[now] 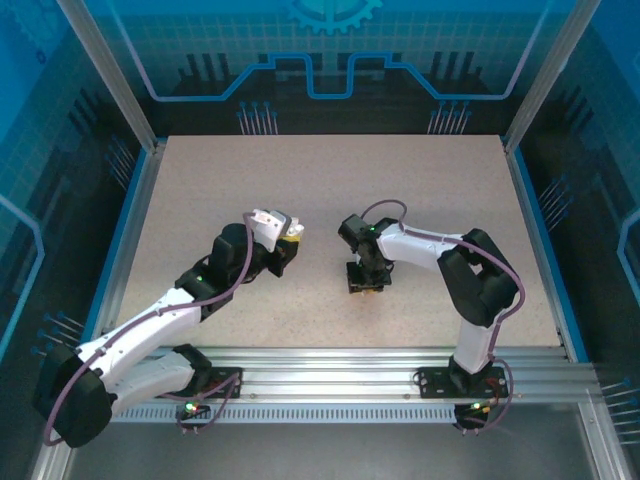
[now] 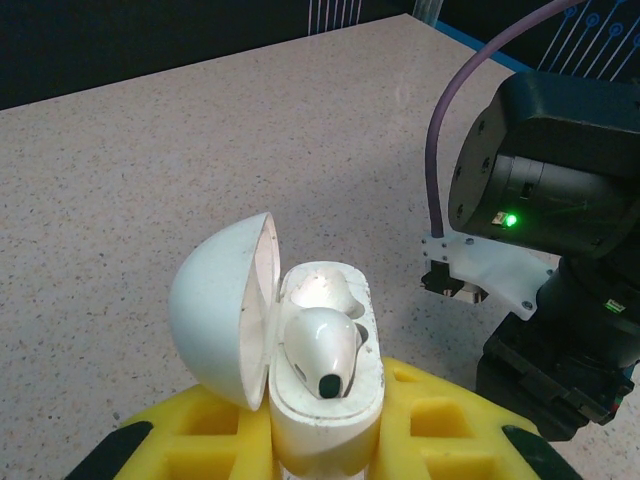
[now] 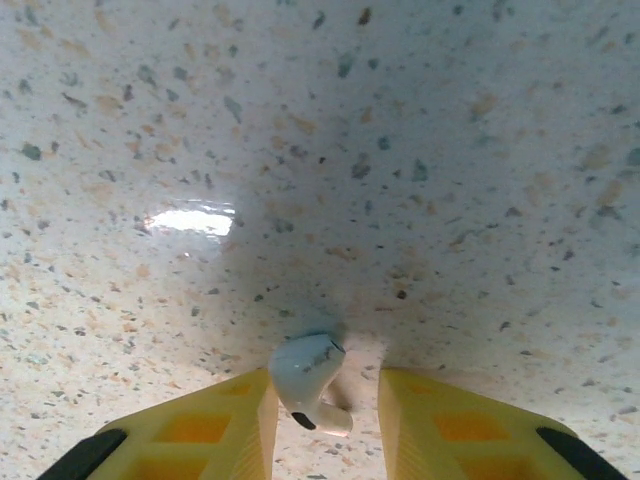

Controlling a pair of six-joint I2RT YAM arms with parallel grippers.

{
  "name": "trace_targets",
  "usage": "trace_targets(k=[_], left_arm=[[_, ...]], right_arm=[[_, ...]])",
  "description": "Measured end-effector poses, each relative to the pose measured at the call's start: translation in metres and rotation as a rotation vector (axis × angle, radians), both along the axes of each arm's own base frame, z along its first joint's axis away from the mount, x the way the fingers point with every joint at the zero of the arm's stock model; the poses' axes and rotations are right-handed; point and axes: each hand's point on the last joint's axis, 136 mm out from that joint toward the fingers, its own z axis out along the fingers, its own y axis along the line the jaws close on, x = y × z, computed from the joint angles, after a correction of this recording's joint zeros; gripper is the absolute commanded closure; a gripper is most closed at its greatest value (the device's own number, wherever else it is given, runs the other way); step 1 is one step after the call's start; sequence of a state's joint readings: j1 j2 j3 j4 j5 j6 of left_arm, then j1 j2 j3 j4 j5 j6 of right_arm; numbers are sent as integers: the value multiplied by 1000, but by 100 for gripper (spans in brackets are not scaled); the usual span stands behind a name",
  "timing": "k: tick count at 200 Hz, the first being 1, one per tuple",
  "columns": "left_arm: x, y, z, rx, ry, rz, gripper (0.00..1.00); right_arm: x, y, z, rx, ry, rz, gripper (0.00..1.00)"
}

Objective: Insert the wireless bluetooth earbuds into the charging case

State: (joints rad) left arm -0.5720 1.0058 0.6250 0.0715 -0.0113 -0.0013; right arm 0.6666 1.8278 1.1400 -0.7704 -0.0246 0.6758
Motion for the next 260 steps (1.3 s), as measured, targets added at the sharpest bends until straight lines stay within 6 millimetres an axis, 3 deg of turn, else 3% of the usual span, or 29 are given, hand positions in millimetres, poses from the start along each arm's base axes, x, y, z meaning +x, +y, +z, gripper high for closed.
trace_targets(k=[93,260], left_arm=[[0,0,0,0,0,0,83],[0,0,0,-1,0,-1,83]], right_arm=[[4,2,-2,-97,9,76,72],[11,10,1,-67,-36,90,81]])
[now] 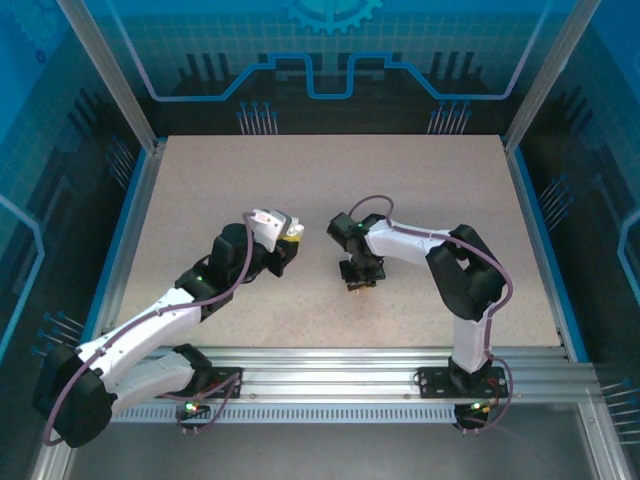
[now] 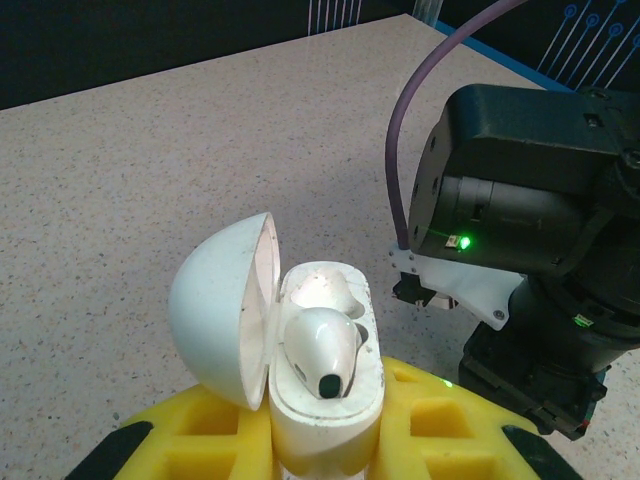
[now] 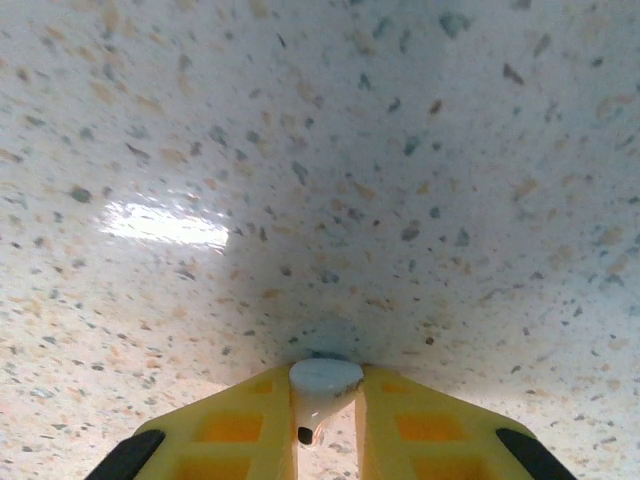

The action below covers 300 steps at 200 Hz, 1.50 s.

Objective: Insert the wireless bluetooth earbuds into the charging case

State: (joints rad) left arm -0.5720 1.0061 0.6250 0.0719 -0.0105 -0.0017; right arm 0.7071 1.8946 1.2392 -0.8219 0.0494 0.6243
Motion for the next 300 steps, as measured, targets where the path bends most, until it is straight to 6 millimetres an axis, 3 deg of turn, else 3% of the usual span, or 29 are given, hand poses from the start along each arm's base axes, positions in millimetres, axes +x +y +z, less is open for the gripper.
trace_targets(k=[79,128,168,199,257,300], left_arm=[[2,-5,-14,-12,38,-8,83],[1,-17,-46,-47,124,-36,83],[6,-33,-47,-122,126,-85,83],[9,-52,-46,-171,106,-137,83],[0,-91,-71,-190,134,-242,83],[4,-104,-49,-248,76,-270,83]], right_arm=[[8,5,26,76,-99,-13,81],[20,6,84,169,-266,-23,81],[26,5,135,256,-410,-27,80],[29,6,156,294,-471,-16,80],[35,7,198,379,-609,-5,80],[41,12,219,435,-686,1,80]])
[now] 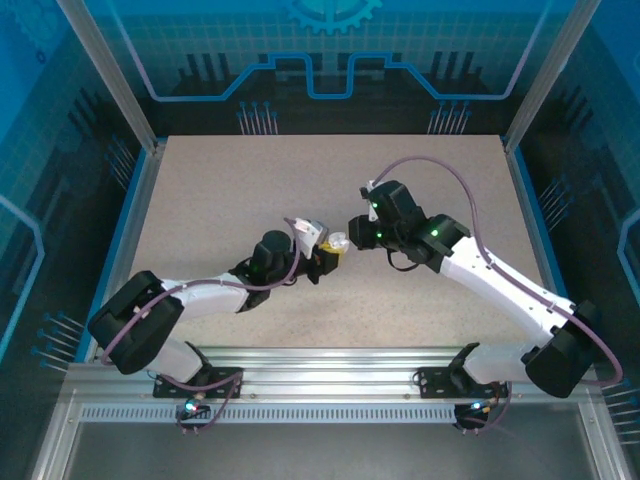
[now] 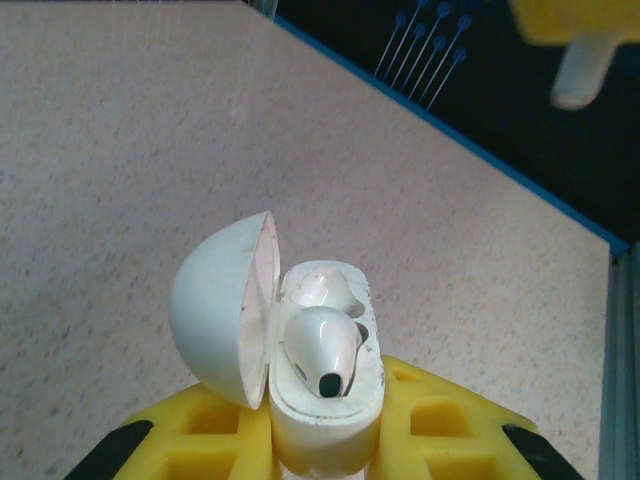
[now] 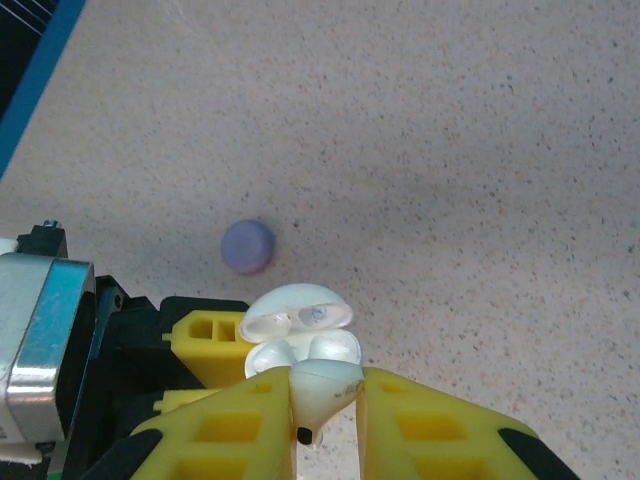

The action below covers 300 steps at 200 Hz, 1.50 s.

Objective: Insert the wireless bluetooth earbuds into the charging case

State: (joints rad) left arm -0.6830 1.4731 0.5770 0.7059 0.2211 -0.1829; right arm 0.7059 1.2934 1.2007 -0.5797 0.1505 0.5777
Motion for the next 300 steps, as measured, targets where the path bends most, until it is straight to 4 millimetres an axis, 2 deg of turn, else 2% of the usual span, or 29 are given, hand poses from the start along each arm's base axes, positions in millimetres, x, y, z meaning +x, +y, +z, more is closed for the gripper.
trace_targets(k=[28,73,128,300], left_arm=[[-1,-7,17,-45,-51,-19,83],[-2,-11,28,-78,-87,-30,83],[-5,-15,35,-97,-107,-43,83],[-6,-15,44,-115,-138,-44,83]], right_arm=[[2,2,-2,15,-16,0,80],[3,2,-9,23,-29,-3,79],[6,3,-2,44,-60,-8,79],[5,3,-9,46,-45,-13,79]])
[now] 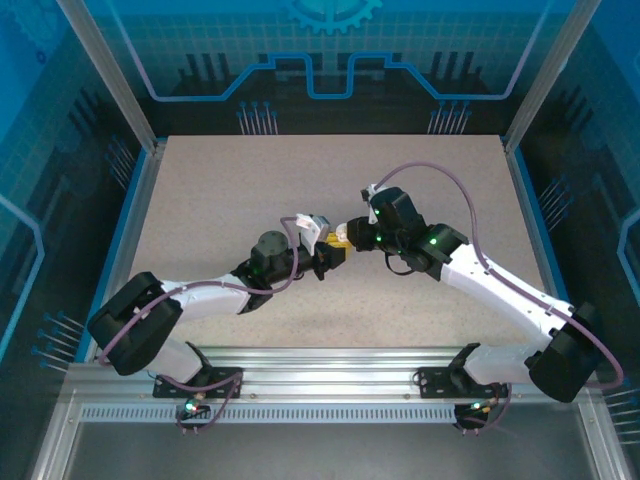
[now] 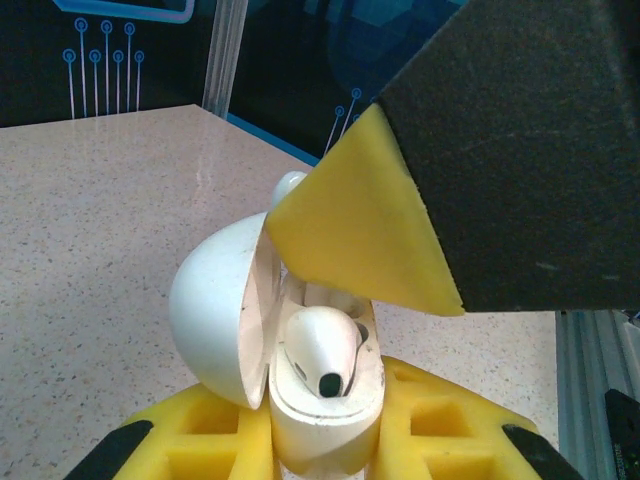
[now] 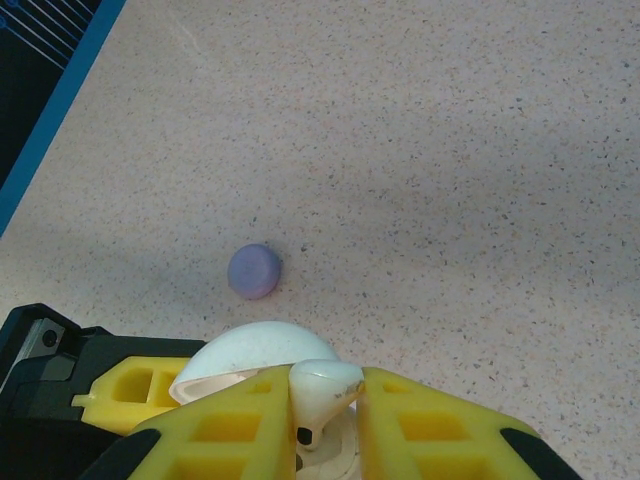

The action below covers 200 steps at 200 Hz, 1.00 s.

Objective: Insert the wireless bluetooth earbuds into the charging case

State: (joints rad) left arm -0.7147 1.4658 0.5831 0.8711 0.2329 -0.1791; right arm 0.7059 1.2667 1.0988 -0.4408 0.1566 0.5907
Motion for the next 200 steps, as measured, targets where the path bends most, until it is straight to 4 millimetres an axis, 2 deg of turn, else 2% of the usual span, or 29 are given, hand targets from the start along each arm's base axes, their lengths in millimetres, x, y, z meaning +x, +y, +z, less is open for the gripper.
trace_targets(k=[200], left_arm=[[-4,3,-8,89,-46,-14,83]], right_arm=[[-12,6,-9,-28,78,70,79]])
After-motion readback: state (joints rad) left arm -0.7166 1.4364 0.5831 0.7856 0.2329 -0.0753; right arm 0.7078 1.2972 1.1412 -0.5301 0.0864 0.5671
